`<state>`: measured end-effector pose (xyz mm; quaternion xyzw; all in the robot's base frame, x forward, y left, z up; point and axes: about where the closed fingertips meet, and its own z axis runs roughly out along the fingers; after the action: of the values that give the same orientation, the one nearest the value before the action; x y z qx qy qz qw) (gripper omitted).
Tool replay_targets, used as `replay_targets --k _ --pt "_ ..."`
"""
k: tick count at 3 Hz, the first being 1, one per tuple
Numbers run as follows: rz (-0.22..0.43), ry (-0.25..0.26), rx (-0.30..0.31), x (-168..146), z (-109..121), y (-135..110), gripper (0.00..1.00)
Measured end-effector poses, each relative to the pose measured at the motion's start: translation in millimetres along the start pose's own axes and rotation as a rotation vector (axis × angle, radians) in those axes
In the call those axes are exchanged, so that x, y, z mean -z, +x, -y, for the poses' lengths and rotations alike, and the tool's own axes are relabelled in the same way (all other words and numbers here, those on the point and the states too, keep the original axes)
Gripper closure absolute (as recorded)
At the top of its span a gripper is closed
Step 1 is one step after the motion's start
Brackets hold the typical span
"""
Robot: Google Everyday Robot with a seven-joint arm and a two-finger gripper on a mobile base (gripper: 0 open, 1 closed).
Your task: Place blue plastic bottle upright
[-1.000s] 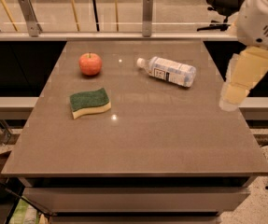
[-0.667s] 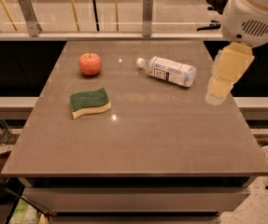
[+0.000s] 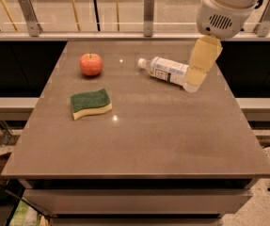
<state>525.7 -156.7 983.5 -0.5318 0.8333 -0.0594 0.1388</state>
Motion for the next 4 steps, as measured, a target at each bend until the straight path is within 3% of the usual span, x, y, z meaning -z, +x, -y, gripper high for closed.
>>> replay_targets --k 1,2,3,4 --pt "-0.01 -0.01 -0.01 -14 13 -15 0.0" --pt "-0.026 -0.022 0.015 -49 43 -50 0.0" --pt "-0.024 -0.02 0.015 -50 44 -51 0.0" --pt "-0.018 -0.026 -0.055 -48 52 -50 0.0"
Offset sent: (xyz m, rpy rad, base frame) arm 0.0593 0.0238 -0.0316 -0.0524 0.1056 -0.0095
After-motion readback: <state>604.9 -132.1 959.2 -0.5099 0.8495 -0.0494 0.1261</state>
